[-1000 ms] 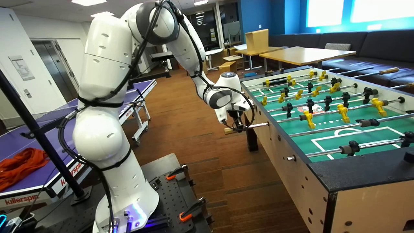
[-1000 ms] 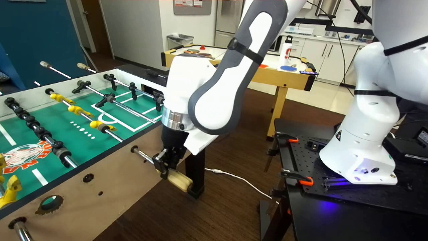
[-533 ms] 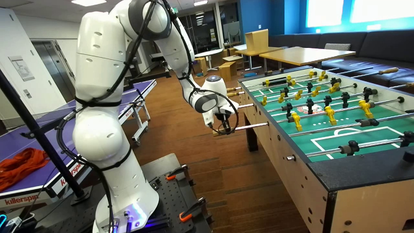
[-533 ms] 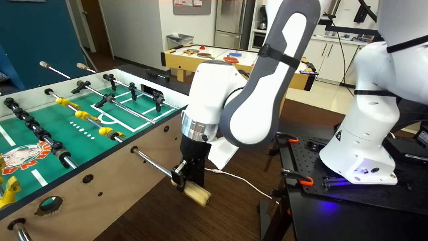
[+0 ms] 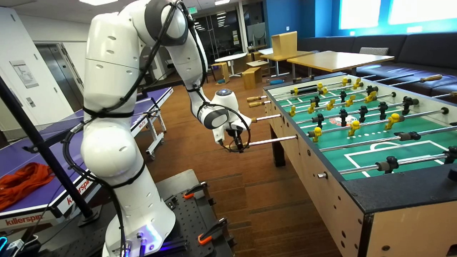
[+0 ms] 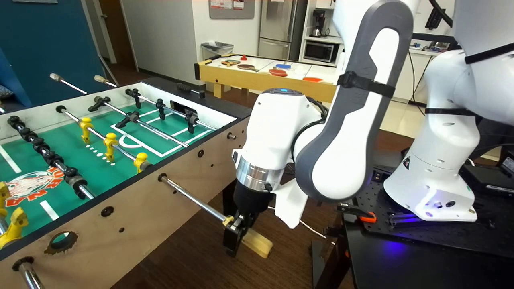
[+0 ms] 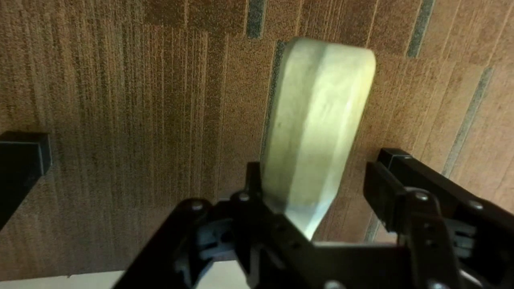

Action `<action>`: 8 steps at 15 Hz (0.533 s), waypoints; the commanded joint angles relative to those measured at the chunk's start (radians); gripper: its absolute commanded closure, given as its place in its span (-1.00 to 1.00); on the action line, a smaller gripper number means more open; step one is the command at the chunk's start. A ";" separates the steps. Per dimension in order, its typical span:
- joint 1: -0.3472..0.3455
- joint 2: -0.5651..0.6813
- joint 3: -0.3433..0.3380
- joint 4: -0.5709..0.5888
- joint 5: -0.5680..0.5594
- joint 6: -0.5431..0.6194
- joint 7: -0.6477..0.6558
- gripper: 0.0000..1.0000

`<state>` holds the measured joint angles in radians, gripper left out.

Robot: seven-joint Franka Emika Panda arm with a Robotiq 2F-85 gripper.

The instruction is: Pull the first rod handle from the right on the foosball table

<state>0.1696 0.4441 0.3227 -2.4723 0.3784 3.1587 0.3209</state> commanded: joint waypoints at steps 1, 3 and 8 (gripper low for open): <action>-0.026 -0.104 0.060 -0.053 0.012 -0.062 0.023 -0.97; -0.089 -0.196 0.095 -0.104 0.019 -0.110 0.000 -1.00; -0.155 -0.457 0.071 -0.160 0.101 -0.374 -0.135 -1.00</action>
<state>0.0478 0.1822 0.4025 -2.5680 0.3957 2.9398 0.2891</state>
